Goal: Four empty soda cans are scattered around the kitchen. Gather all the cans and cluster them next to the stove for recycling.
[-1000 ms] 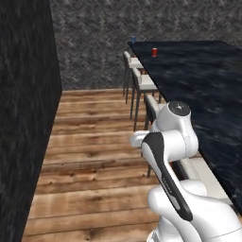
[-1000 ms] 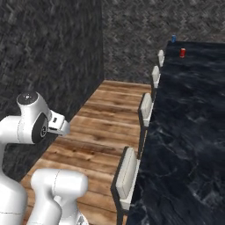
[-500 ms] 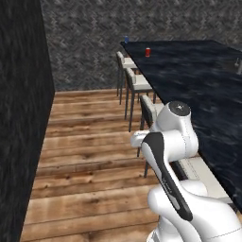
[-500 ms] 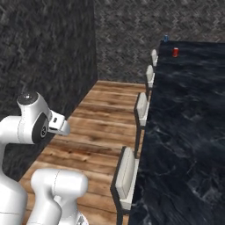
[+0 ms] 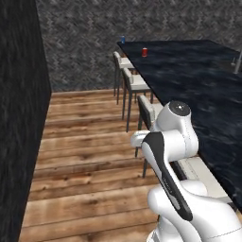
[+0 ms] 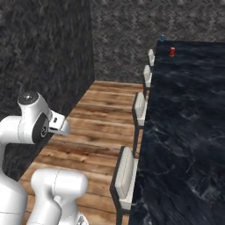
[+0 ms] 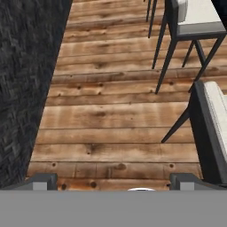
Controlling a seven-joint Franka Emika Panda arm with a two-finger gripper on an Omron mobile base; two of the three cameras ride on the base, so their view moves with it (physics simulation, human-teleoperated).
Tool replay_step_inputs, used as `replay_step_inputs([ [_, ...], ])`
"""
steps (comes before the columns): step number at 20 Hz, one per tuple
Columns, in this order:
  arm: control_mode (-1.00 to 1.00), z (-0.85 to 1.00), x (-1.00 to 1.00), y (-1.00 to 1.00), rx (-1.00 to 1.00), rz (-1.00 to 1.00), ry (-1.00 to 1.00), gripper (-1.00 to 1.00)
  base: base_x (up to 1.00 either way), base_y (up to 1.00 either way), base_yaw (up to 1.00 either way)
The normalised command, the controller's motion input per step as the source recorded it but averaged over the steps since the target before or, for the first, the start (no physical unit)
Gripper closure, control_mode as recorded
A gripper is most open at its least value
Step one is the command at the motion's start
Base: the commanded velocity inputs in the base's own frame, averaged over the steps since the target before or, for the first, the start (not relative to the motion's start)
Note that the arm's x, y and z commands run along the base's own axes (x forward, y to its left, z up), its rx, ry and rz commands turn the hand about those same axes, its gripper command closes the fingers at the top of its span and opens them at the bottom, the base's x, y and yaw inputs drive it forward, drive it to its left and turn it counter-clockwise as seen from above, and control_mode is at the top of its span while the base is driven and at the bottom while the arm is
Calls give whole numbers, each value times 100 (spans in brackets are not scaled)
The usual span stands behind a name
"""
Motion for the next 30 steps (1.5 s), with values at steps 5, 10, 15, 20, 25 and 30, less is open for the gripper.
replay_step_inputs([
  [5,100,0,0,0,0,0,0,-100,47,-2,-2],
  [10,100,0,0,0,0,0,0,-100,58,0,0],
  [15,100,0,0,0,0,0,0,-100,53,12,1],
  [20,100,0,0,0,0,0,0,-100,1,63,1],
  [25,100,0,0,0,0,0,0,-100,24,52,1],
  [30,100,0,0,0,0,0,0,-100,65,13,0],
])
